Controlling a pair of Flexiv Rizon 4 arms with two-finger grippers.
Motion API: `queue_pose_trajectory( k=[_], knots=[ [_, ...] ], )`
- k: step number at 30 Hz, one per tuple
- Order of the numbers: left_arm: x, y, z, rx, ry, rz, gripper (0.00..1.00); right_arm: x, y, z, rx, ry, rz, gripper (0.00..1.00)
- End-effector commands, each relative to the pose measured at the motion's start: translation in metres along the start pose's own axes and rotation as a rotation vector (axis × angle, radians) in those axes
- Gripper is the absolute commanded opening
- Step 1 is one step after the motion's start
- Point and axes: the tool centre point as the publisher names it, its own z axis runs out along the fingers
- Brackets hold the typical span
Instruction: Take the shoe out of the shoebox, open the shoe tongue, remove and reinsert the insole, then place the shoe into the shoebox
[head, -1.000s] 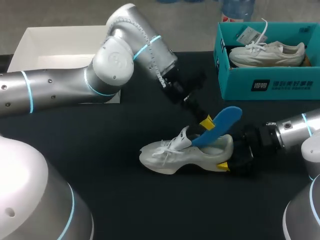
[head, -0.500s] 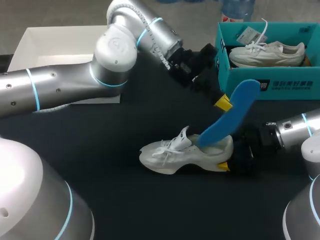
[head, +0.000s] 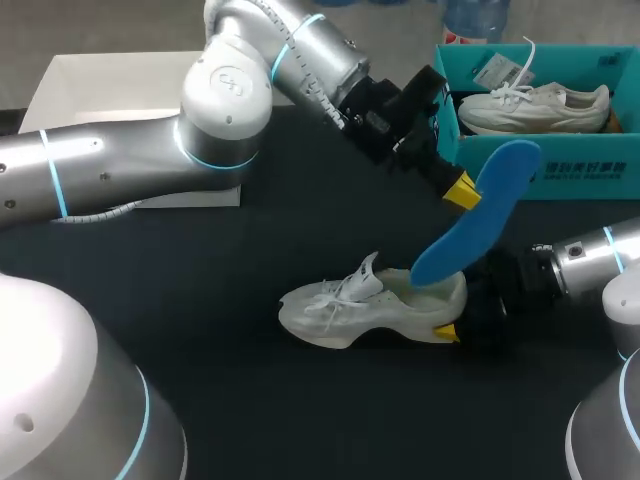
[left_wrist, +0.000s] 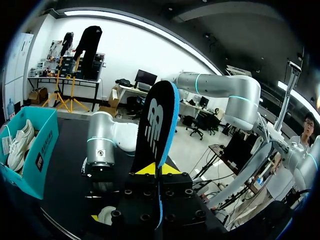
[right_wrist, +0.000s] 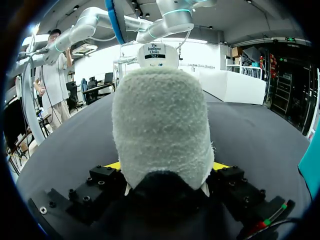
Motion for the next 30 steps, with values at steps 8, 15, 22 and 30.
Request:
queue_pose_trajectory(
  k=[8, 15, 22, 30],
  knots=[
    [0.001, 0.001, 0.0, 0.001, -0.003, 0.001, 0.0, 0.0, -0.001, 0.002, 0.003, -0.002, 0.0, 0.0],
    [0.014, -0.004, -0.007, 0.103, 0.04, -0.077, 0.0, 0.0, -0.001, 0.002, 0.003, -0.002, 0.0, 0.0],
    [0.04, -0.02, -0.011, 0.212, 0.14, -0.147, 0.0, 0.0, -0.001, 0.002, 0.003, -0.002, 0.0, 0.0],
    [0.078, -0.02, -0.028, 0.267, 0.177, -0.207, 0.0, 0.0, -0.001, 0.002, 0.003, -0.002, 0.0, 0.0]
  ],
)
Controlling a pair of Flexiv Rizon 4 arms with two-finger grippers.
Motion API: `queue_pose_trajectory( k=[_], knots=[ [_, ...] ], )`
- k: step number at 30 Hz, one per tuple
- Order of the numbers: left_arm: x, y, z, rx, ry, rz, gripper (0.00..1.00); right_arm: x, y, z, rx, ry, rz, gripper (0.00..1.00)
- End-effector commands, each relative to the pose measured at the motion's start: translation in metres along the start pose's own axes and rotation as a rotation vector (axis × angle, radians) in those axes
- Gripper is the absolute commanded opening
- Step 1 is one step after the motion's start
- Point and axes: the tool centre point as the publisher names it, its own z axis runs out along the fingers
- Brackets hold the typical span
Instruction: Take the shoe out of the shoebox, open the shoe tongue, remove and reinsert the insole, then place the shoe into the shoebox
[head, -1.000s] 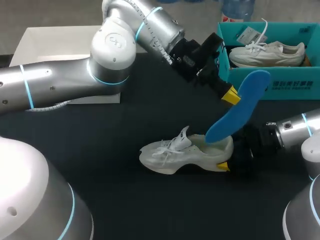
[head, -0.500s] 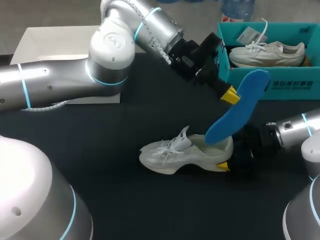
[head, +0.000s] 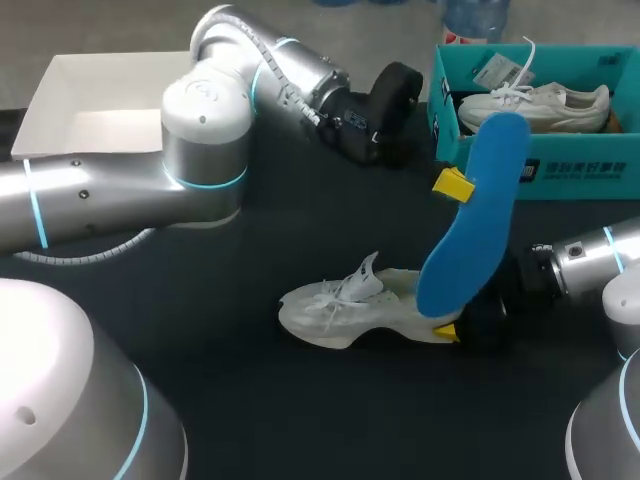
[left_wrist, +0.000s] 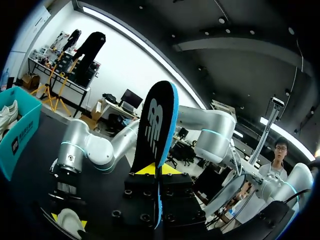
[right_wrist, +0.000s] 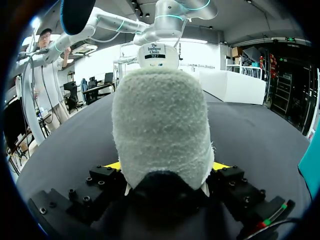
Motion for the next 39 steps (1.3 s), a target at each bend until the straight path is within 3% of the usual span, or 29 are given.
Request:
queue_pose_trajectory(
  k=[1, 15, 21, 26, 29, 39],
  knots=[
    [0.028, 0.01, -0.012, 0.027, -0.037, -0.001, 0.0, 0.0, -0.001, 0.002, 0.003, -0.002, 0.0, 0.0],
    [0.102, 0.022, -0.025, 0.221, 0.016, -0.158, 0.0, 0.0, -0.001, 0.002, 0.003, -0.002, 0.0, 0.0],
    [0.126, 0.02, -0.016, 0.233, 0.028, -0.165, 0.0, 0.0, -0.001, 0.002, 0.003, -0.002, 0.0, 0.0],
    [0.145, 0.016, -0.014, 0.24, 0.11, -0.207, 0.0, 0.0, -0.001, 0.002, 0.003, -0.002, 0.0, 0.0],
    [0.152, 0.015, -0.017, 0.246, 0.091, -0.191, 0.0, 0.0, -0.001, 0.002, 0.003, -0.002, 0.0, 0.0],
    [0.179, 0.007, -0.018, 0.281, 0.208, -0.215, 0.0, 0.0, -0.001, 0.002, 0.003, -0.002, 0.0, 0.0]
  ],
)
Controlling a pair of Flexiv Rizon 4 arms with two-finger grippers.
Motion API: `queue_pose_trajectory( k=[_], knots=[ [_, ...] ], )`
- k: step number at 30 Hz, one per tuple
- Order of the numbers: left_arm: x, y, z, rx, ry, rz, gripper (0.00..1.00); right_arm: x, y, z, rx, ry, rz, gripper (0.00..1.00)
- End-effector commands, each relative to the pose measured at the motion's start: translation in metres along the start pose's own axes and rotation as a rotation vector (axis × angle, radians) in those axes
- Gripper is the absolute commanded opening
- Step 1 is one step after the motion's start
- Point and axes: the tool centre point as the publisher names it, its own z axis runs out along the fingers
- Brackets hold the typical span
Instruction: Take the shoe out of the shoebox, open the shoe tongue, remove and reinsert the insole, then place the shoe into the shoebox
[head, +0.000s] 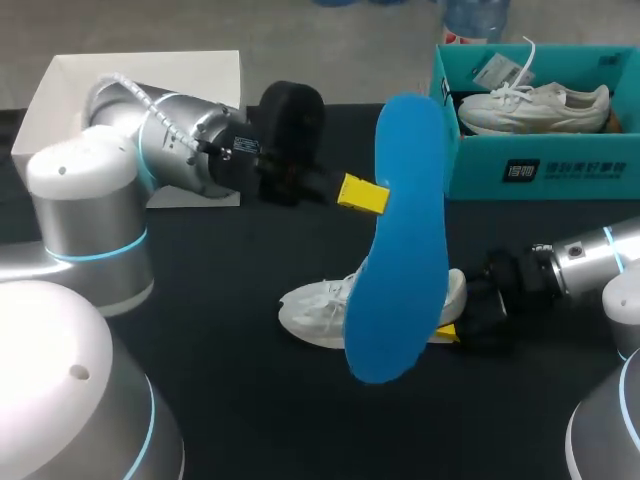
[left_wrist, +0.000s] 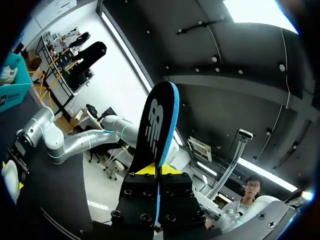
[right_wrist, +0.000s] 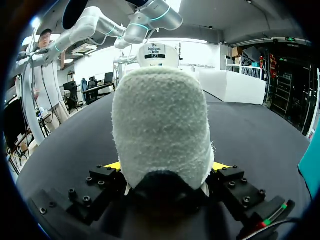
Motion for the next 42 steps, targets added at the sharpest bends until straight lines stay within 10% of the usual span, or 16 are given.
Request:
queue_pose_trajectory(
  k=[1, 32, 33, 34, 35, 42],
  knots=[
    [0.007, 0.001, 0.003, 0.01, 0.02, -0.003, 0.0, 0.0, -0.001, 0.002, 0.003, -0.002, 0.0, 0.0],
    [0.018, -0.015, -0.001, 0.041, -0.028, 0.06, 0.0, 0.0, -0.001, 0.002, 0.003, -0.002, 0.0, 0.0],
    [0.018, -0.015, -0.001, 0.041, -0.028, 0.06, 0.0, 0.0, -0.001, 0.002, 0.003, -0.002, 0.0, 0.03],
    [0.018, -0.015, -0.001, 0.041, -0.028, 0.06, 0.0, 0.0, -0.001, 0.002, 0.003, -0.002, 0.0, 0.31],
    [0.018, -0.015, -0.001, 0.041, -0.028, 0.06, 0.0, 0.0, -0.001, 0.002, 0.003, -0.002, 0.0, 0.98],
    [0.018, -0.015, -0.001, 0.041, -0.028, 0.06, 0.0, 0.0, -0.001, 0.002, 0.003, -0.002, 0.0, 1.0]
  ],
)
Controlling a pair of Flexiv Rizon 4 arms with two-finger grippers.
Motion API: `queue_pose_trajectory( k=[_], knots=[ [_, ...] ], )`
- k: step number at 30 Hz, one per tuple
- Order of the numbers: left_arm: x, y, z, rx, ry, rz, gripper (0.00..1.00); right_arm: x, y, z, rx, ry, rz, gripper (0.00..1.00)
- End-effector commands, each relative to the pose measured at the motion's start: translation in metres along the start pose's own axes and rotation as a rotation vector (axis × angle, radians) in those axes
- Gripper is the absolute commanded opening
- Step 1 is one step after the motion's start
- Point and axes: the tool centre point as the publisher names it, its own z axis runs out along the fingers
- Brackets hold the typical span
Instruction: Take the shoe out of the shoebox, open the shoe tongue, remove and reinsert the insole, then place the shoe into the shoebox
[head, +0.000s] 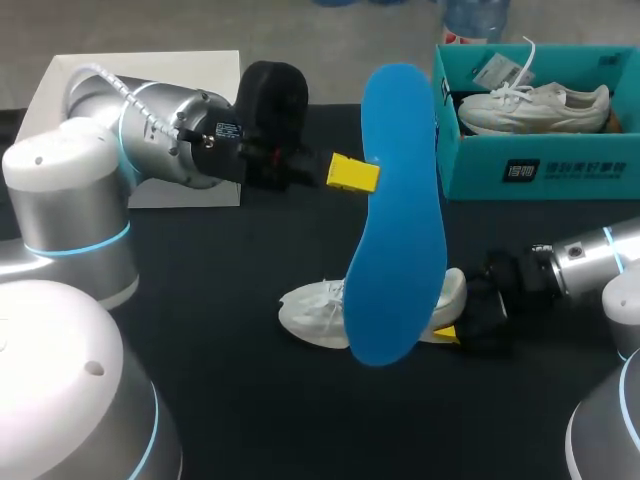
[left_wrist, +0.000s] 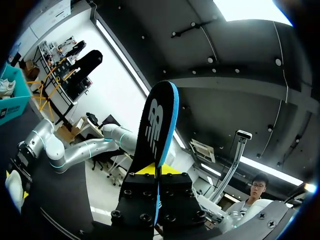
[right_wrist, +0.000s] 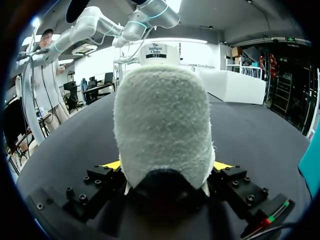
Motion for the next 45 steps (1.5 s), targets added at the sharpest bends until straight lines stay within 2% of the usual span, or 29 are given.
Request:
queue_pose_trajectory(
  k=[1, 9, 17, 25, 28, 36, 45],
  knots=[
    [0.0, 0.0, 0.0, 0.001, -0.001, 0.0, 0.0, 0.0, -0.001, 0.002, 0.002, -0.001, -0.001, 1.0],
    [0.0, 0.0, 0.0, 0.001, -0.001, 0.0, 0.0, 0.008, -0.005, -0.009, 0.032, -0.031, 0.031, 1.0],
    [0.0, 0.0, 0.0, 0.001, -0.001, 0.0, 0.0, 0.006, -0.003, -0.019, 0.092, -0.038, 0.059, 1.0],
    [0.0, 0.0, 0.0, 0.001, -0.001, 0.0, 0.0, 0.002, 0.011, -0.03, 0.202, -0.024, 0.1, 1.0],
    [0.0, 0.0, 0.0, 0.001, -0.001, 0.0, 0.0, 0.002, 0.014, -0.034, 0.285, -0.011, 0.153, 1.0],
    [0.0, 0.0, 0.0, 0.001, -0.001, 0.0, 0.0, 0.006, 0.026, -0.044, 0.405, 0.016, 0.211, 1.0],
    [0.0, 0.0, 0.0, 0.001, -0.001, 0.0, 0.0, 0.012, 0.038, -0.057, 0.531, -0.004, 0.231, 1.0]
  ],
)
